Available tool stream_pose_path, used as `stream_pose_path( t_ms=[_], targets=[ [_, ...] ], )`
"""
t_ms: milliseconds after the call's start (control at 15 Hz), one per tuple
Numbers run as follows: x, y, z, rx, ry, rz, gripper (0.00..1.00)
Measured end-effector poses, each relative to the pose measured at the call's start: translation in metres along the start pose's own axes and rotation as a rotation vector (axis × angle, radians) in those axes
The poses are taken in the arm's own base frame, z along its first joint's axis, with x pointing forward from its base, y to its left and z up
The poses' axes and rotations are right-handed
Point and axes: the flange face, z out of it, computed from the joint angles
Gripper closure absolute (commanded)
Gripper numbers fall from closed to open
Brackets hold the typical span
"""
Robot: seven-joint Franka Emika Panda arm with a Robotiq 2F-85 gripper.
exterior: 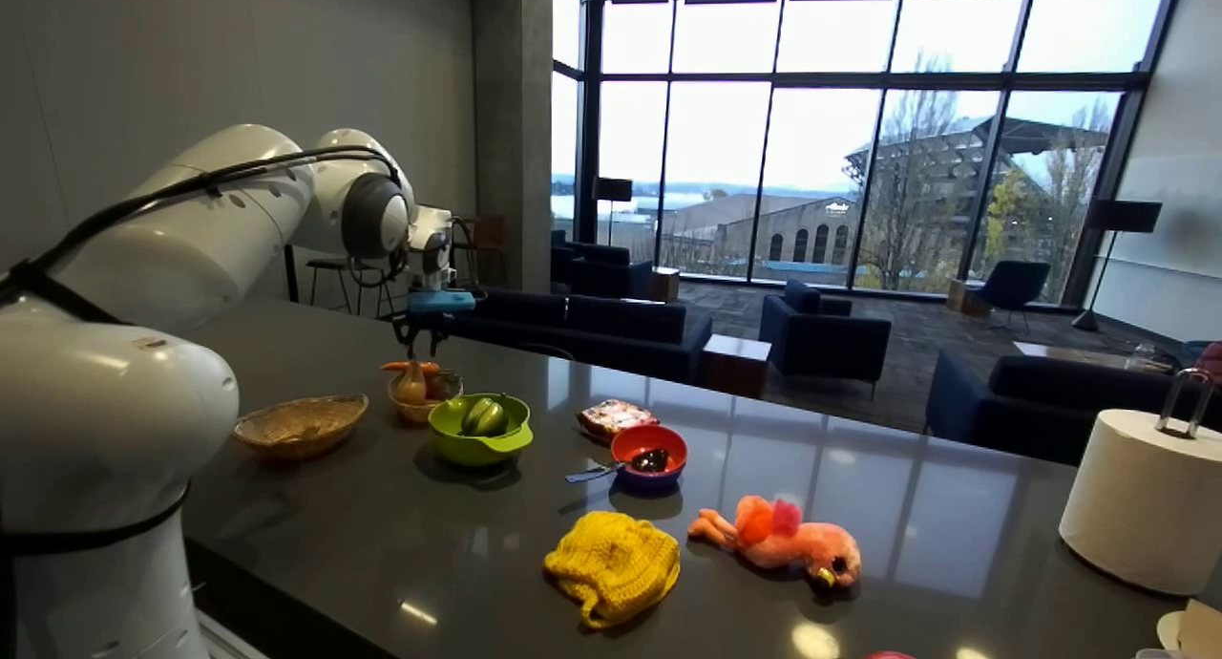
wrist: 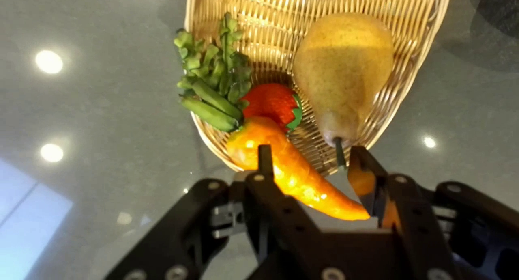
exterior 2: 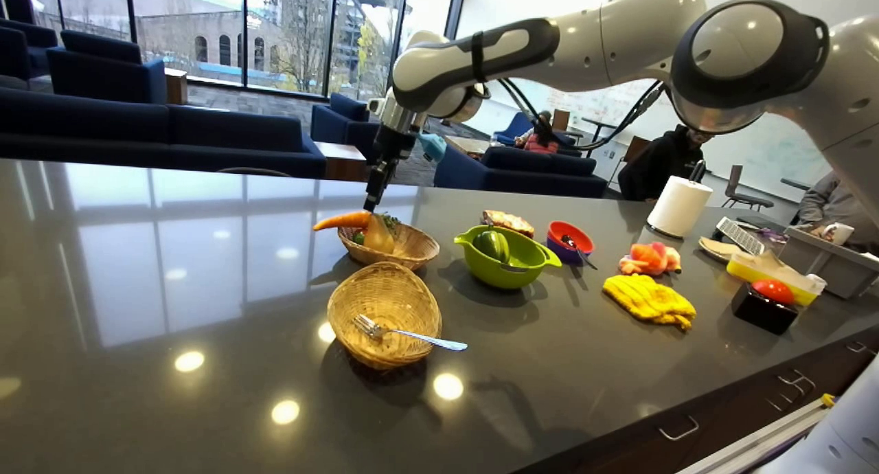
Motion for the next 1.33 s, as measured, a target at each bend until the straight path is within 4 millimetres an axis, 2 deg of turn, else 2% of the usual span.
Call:
stream_pose_path(
  t_ms=[67,133,333,933,1333],
  targets=[
    [-0.001,0.001,-0.002,-0.003,-0.002,0.002,0.69],
    [-0.002,0.001,-0.004,-0.006,-0.005,0.004,0.75],
    [-0.005,0.001,-0.006,-0.009,-0.013,0.006,0.99],
    [-0.009,-0.002,-0.006,-0.006,-0.027,0.013,0.98],
    [-0.010,0.000,-0.021,-0.032,-0.038,0.044,0.98]
  ],
)
